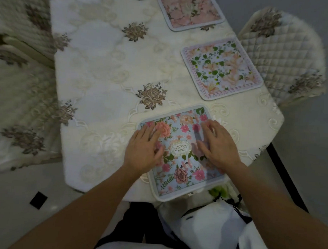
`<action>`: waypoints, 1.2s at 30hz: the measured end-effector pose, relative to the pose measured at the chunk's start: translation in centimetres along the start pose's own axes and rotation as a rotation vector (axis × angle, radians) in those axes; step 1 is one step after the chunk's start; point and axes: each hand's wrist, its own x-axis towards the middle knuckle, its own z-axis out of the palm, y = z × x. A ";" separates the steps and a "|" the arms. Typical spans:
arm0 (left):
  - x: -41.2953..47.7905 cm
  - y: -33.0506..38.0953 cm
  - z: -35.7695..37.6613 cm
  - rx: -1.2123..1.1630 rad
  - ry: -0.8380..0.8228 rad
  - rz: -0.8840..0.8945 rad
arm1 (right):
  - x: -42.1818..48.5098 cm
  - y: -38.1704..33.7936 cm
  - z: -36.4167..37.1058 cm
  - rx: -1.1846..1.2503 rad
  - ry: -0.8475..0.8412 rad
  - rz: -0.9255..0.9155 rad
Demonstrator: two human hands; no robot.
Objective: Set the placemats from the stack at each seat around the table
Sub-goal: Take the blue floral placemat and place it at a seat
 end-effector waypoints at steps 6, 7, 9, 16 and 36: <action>0.5 0.3 -5.6 0.077 0.119 0.093 | -0.8 -4.4 -4.5 -0.037 0.190 0.070; 0.4 0.5 -6.4 0.079 0.140 0.105 | -1.0 -4.9 -5.3 -0.047 0.203 0.091; 0.4 0.8 -7.8 0.090 0.191 0.137 | -1.5 -6.2 -6.8 -0.057 0.253 0.150; 0.0 0.6 -10.7 0.138 0.287 0.234 | -2.6 -10.9 -8.7 -0.042 0.324 0.209; -17.6 -16.1 -11.5 0.129 0.473 -0.456 | 3.8 -31.5 -5.2 0.093 0.196 -0.379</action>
